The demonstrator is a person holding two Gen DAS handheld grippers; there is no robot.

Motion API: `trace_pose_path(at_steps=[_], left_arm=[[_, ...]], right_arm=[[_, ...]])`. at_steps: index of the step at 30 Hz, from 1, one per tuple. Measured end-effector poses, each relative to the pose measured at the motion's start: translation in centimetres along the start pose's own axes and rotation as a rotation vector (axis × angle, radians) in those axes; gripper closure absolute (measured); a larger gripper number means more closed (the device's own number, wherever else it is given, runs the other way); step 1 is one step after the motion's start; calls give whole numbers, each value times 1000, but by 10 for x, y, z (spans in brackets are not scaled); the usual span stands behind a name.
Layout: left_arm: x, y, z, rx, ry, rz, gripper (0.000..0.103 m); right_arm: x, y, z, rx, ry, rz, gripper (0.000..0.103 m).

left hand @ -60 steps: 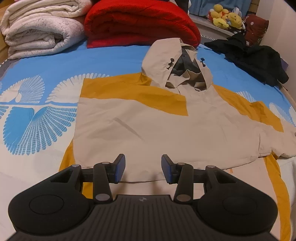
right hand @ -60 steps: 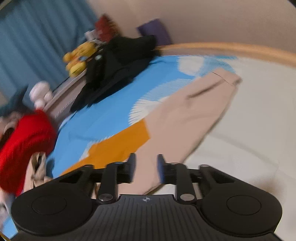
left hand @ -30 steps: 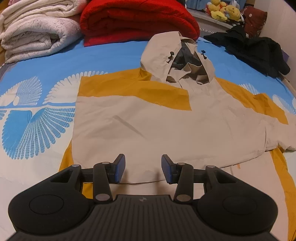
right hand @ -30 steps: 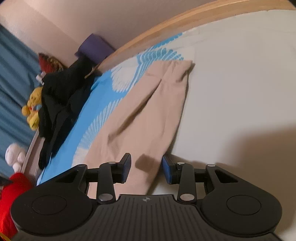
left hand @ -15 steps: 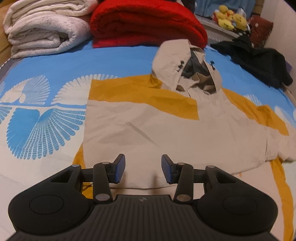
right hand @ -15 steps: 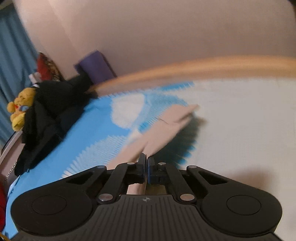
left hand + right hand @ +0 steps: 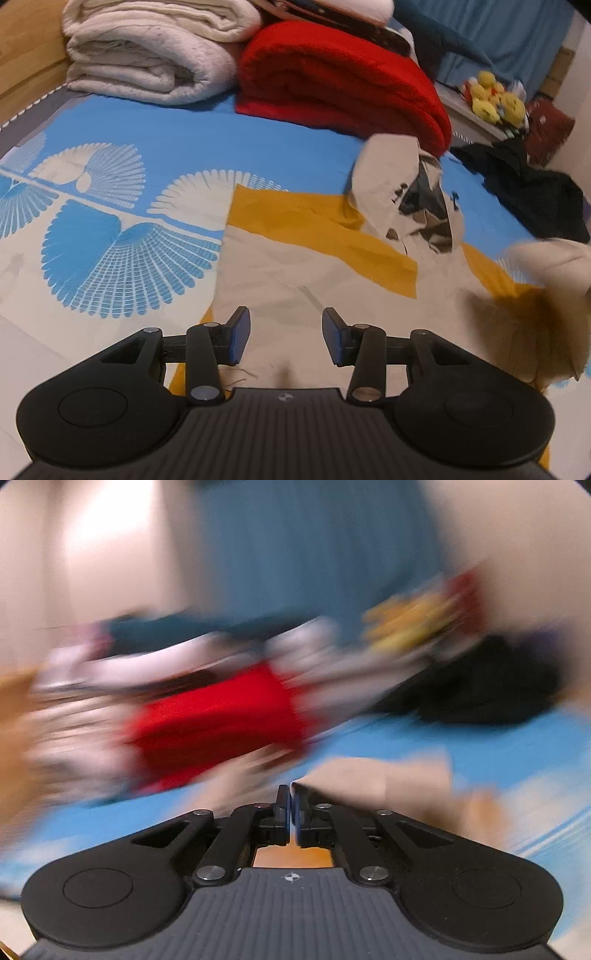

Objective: Fold large clothes

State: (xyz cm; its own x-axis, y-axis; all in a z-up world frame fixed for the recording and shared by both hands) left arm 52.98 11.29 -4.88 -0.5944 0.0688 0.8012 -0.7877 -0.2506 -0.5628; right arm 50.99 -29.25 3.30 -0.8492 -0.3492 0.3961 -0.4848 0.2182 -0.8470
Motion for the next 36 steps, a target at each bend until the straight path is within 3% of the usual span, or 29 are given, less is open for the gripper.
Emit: trace_pose_path(at_steps=[2,4,7,13,16,18,22,30,31,32,33,36], left_arm=[[3,-1,-5,13,9,2,55],[5,-1,-8,30,18,-2,56],[3,1,-10,58,39,-18,56],[-15,9,-13,135,83,-73,56],[-31,23,-18,179,104,-136,58],[-43,34,-20,196,111,-188,63],[-66,56,-18,211,117,-278,66],[-88,75,-15,195,87,-346,66],[-89,75,-13,191,89,-347,73],[-90,75,-11,181,90,-346,90],[-90,74,-9,165,78,-337,98],[-71,55,-1,74,19,-201,103]], right_arm=[[-9,31,-42,-97,-153,-150,86],[-6,56,-64,-148,-154,-228,86],[13,67,-72,-212,-92,-261,85],[61,68,-61,-292,56,-190,78],[61,79,-43,-293,107,-151,77],[47,87,-32,-302,144,-184,75],[23,90,-28,-297,139,-214,75],[10,83,-18,-262,167,-209,75],[10,82,-15,-263,175,-207,75],[12,81,-12,-268,179,-204,75],[11,81,-8,-275,182,-200,75],[9,86,5,-304,209,-200,75]])
Point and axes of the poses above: each gripper's, at about its wrist camera, not at the fingertips, and x roughly against the way its jaws point, z to its right, y to its underside, the point moved 6 cm from there along -x, roughly the way its jaws point, and after that the axes turned 3 degrees about -z, right-handed, at the moved point
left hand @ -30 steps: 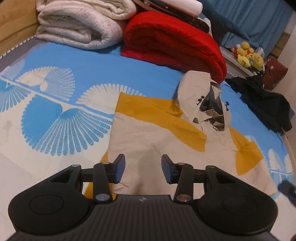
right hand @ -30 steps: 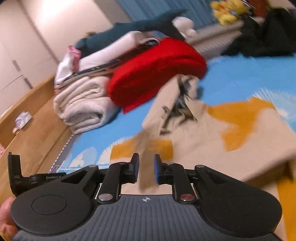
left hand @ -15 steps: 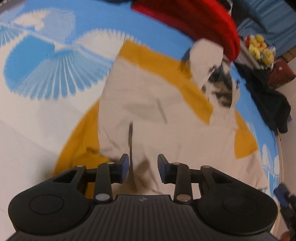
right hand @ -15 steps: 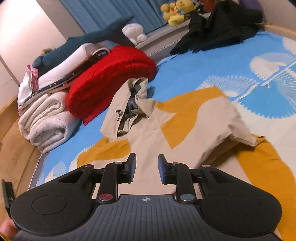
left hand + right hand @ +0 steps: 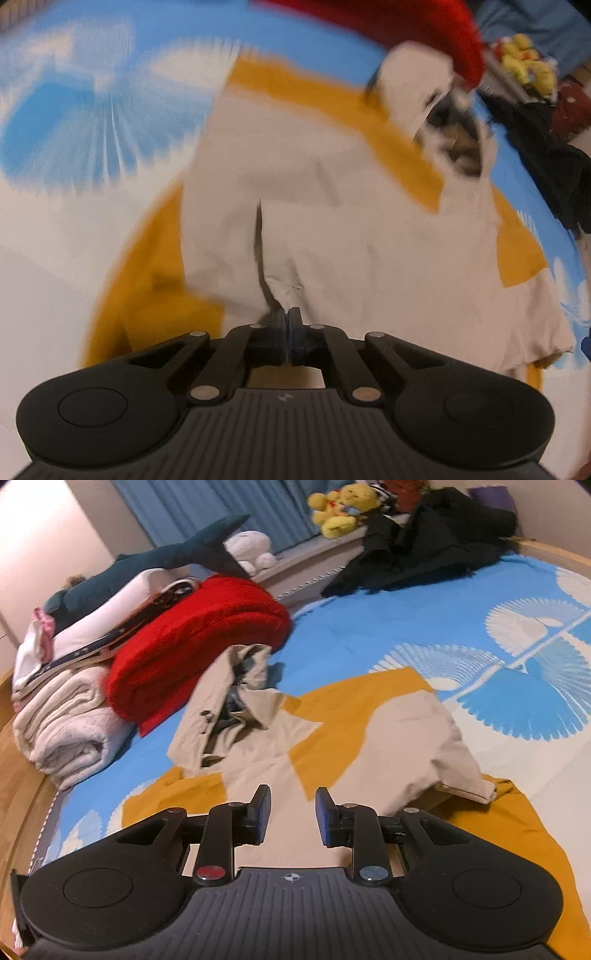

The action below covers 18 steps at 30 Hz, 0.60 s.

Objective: Fold large clothes

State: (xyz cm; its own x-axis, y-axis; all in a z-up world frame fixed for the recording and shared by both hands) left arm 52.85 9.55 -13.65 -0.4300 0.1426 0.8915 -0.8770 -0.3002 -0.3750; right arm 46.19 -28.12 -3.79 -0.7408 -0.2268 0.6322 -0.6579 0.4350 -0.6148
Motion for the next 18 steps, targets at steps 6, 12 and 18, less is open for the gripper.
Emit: trace_pose_path(at_steps=[6,12,18], left_arm=[[50,-35,-8,0,-125,280,101],[36,-32,-21,50,-151,206,92],[8,-23,-37,218,-10,59,72]], right_arm=[[-16,4,21,-103,18,-32,75],[-42,16,45,-228,55,-123,75],[-65,26,75,-388,104,-186,75]])
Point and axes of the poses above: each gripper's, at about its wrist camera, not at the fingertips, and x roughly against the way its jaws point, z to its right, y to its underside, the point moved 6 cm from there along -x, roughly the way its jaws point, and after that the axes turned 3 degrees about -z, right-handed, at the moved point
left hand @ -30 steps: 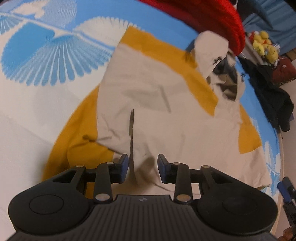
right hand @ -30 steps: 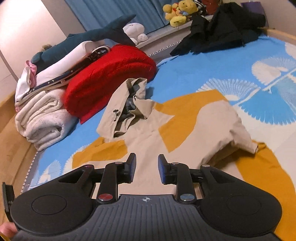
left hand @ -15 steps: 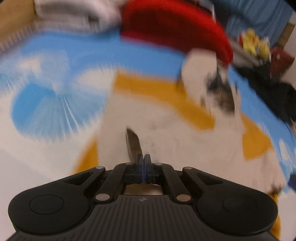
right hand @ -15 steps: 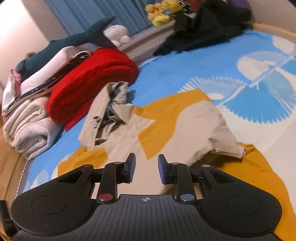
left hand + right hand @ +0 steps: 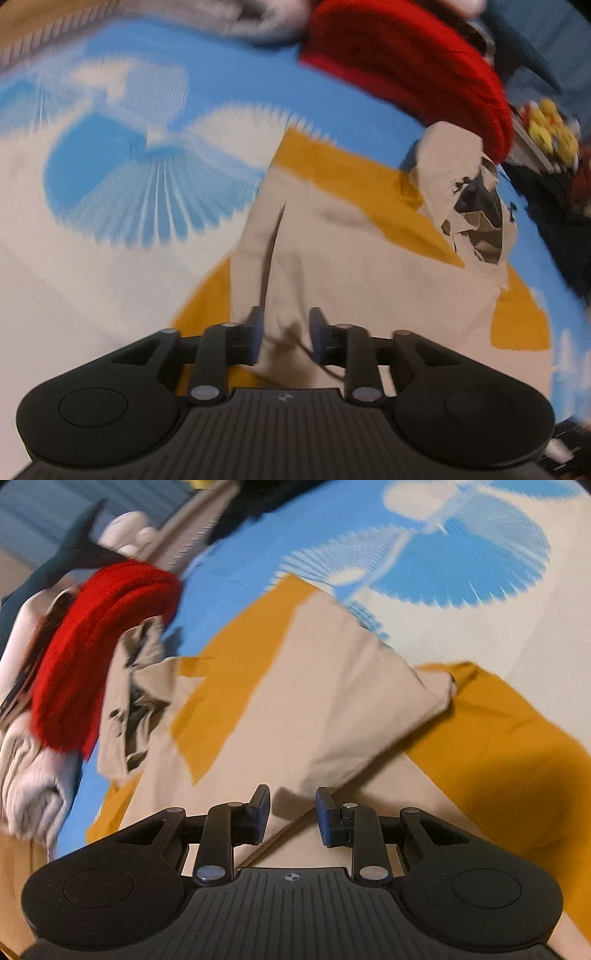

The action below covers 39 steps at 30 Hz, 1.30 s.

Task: Fold large clothes
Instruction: 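Pinch the jacket side edge with the left gripper and fold it inward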

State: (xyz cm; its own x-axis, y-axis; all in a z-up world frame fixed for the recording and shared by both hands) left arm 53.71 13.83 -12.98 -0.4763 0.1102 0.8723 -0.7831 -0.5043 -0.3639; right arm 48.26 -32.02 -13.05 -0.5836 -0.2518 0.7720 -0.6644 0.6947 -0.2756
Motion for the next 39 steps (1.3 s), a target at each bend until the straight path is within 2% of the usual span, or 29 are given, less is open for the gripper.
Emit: trace_pose_path(at_steps=[3,5,7,8,9,12,13,14,15,18,20,22,25,26,28,30,32,34,36,38,39], left_arm=[[-14,3,-13,119,59,-55,72],[-19,2,-17,159,78,-62,72],[-22,1,-18,178,94,-57,72],[-23,1,-18,186,100,-57,72],[-24,2,-17,193,106,-59,72],[-29,4,-15,201,112,-63,73],[-30,5,-12,191,113,-64,77],[-31,7,-7,169,119,-67,95],[-31,9,-1,141,120,-65,101],[-18,6,10,41,55,25,102],[-10,1,14,25,45,70,102],[-7,-1,13,28,25,83,102],[-9,-1,5,41,-41,55,99],[-6,-2,4,29,-63,71,97],[6,-7,12,-37,-93,141,94],[14,-10,25,-106,-73,193,94],[14,-8,36,-143,-23,193,90],[6,-2,40,-132,19,144,90],[-5,4,41,-123,42,83,90],[-16,9,38,-104,50,35,86],[-21,11,33,-85,36,13,85]], right_arm=[[-10,-4,9,-59,16,-7,75],[-12,-6,15,-115,5,-12,75],[-13,-6,19,-150,-1,-9,82],[-14,-6,18,-151,-6,-7,95],[-14,-7,18,-149,-17,-6,99],[-6,-12,15,-151,-34,33,102],[-1,-14,16,-161,-28,53,102],[5,-16,19,-174,-18,77,102],[10,-19,22,-186,-10,98,102],[4,-16,34,-213,22,58,102],[-4,-12,38,-214,58,23,99],[-5,-9,39,-209,76,17,96],[-2,-8,31,-162,101,18,82],[1,-8,29,-142,121,30,78],[11,-9,25,-92,164,77,76],[29,-11,21,-56,212,169,76],[46,-16,16,-30,244,278,76],[61,-23,13,-42,184,386,76],[64,-30,11,-44,113,421,76],[51,-36,8,-54,-10,372,76],[39,-39,9,-80,-79,309,76]])
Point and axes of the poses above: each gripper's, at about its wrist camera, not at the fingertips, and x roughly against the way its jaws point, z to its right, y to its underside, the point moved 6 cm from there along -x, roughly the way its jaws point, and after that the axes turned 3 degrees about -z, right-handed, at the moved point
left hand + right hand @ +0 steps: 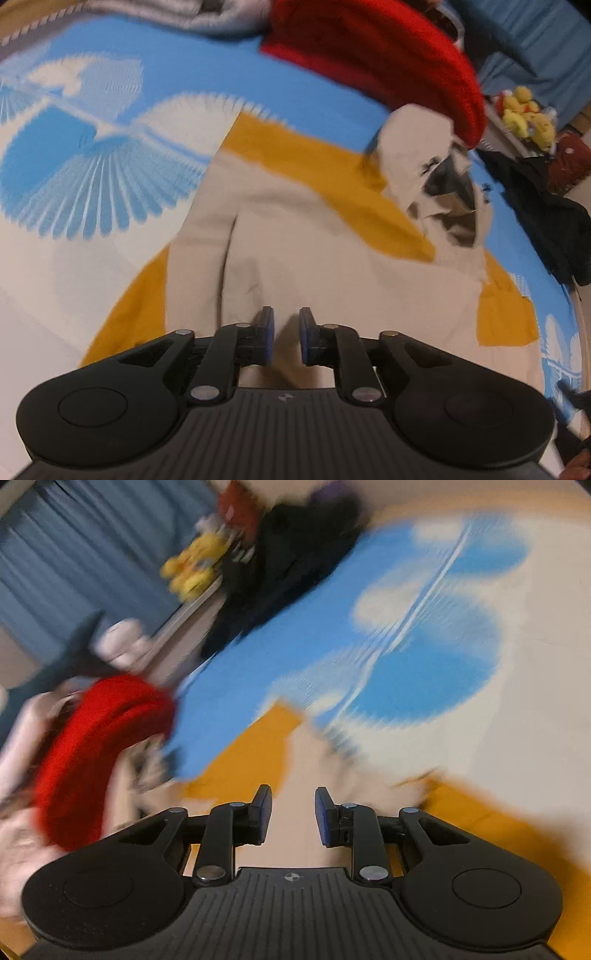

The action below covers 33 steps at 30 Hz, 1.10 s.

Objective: Fold large clothes

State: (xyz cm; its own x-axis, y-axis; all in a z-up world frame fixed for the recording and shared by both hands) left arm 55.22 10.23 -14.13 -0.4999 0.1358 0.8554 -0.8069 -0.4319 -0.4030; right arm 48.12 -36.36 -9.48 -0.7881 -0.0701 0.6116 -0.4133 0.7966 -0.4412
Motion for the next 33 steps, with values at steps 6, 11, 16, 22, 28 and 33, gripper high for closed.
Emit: trace_pose_path(at_steps=[6,11,16,22,28,33], left_arm=[[-1,-3,-26,37,-110,-13,84],[12,-11,-23,11,-90,26,84],[4,-4,-47,119,-80,-60,84],[22,-11,-47,88,-46,-20,84],[26,-16,-39,80,17,-19,84],[23,-11,-19,-40,-2,-7,84]], right_arm=[[-37,2,50,-104,186,-138,74],[-12,-11,34,-42,235,-30,74],[14,-12,-18,175,123,102,74],[5,5,-26,201,48,21,72],[-18,34,-16,147,94,-149,71],[-23,35,-9,145,144,-161,71]])
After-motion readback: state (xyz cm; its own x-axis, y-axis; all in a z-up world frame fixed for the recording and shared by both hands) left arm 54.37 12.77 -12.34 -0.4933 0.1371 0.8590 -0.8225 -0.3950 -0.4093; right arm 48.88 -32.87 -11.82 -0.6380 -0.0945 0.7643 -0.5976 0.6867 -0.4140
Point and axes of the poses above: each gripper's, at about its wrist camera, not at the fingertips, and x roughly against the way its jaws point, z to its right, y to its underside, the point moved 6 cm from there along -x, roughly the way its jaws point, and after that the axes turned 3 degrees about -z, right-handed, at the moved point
